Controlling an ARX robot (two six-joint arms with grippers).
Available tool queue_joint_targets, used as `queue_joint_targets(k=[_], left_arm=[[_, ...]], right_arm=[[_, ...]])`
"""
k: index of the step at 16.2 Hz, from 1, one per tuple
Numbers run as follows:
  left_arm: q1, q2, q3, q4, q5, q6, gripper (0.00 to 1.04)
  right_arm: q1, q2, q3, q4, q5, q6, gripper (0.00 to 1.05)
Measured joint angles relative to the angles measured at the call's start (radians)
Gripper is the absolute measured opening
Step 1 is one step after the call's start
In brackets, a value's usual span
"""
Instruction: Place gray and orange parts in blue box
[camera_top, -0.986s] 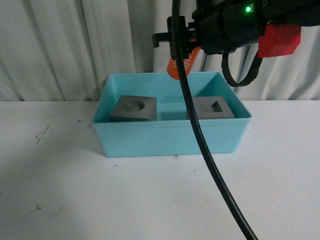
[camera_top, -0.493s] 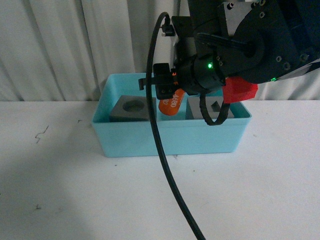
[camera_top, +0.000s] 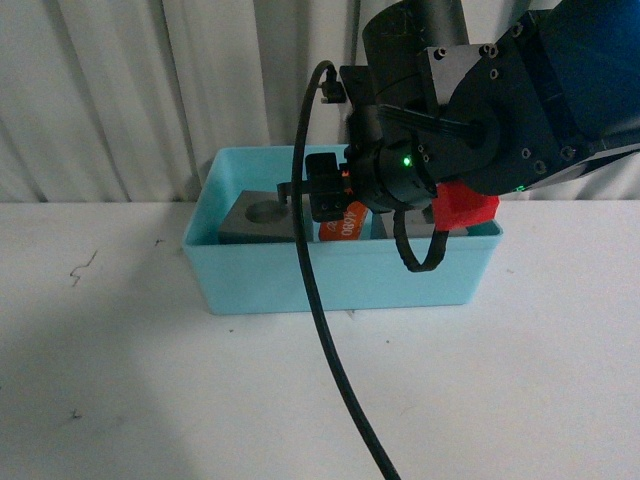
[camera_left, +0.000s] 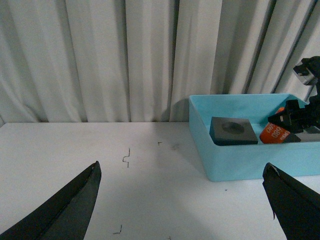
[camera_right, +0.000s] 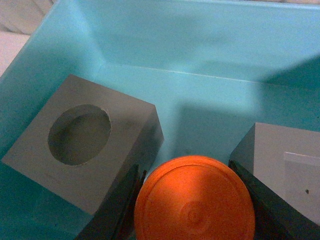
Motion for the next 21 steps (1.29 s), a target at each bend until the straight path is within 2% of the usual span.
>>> queue_joint_targets(k=[5, 6, 7, 8, 9, 10, 12, 14, 15, 18, 19, 20, 21], left_arm=[[0.0, 0.0, 0.0, 0.0, 0.0, 0.0, 0.98], [0.0, 0.0, 0.0, 0.0, 0.0, 0.0, 0.98], [0.0, 0.0, 0.0, 0.0, 0.0, 0.0, 0.98], [0.0, 0.0, 0.0, 0.0, 0.0, 0.0, 0.98], [0.0, 0.0, 0.0, 0.0, 0.0, 0.0, 0.98], [0.0, 0.0, 0.0, 0.0, 0.0, 0.0, 0.98], [0.0, 0.0, 0.0, 0.0, 0.0, 0.0, 0.98], [0.0, 0.0, 0.0, 0.0, 0.0, 0.0, 0.98], [0.0, 0.0, 0.0, 0.0, 0.0, 0.0, 0.98], [0.0, 0.0, 0.0, 0.0, 0.002, 0.0, 0.98], [0.0, 0.0, 0.0, 0.0, 0.0, 0.0, 0.98], [0.0, 0.0, 0.0, 0.0, -0.002, 0.0, 0.98], [-0.002, 0.0, 0.0, 0.0, 0.003, 0.0, 0.98]], right_arm=[[0.008, 0.005, 0.024, -0.008, 0.013, 0.004, 0.48], [0.014, 0.019, 0.023, -0.008, 0.013, 0.01, 0.58], [0.013, -0.022, -0.034, 0.095, 0.014, 0.011, 0.91], [0.008, -0.317, -0.279, 0.243, 0.028, 0.01, 0.98], [-0.026, -0.655, -0.499, 0.254, 0.032, 0.01, 0.98], [-0.043, -0.753, -0.576, 0.224, 0.037, 0.007, 0.98], [-0.063, -1.072, -0.886, 0.004, 0.122, 0.02, 0.98], [0.004, -1.368, -1.073, -0.23, 0.217, 0.078, 0.98], [0.071, -1.556, -1.143, -0.4, 0.311, 0.156, 0.98], [0.199, -1.619, -1.171, -0.62, 0.422, 0.358, 0.98], [0.202, -1.609, -1.173, -0.623, 0.425, 0.405, 0.98], [0.204, -1.622, -1.199, -0.521, 0.457, 0.409, 0.96], [0.192, -1.715, -1.317, -0.228, 0.516, 0.303, 0.86]])
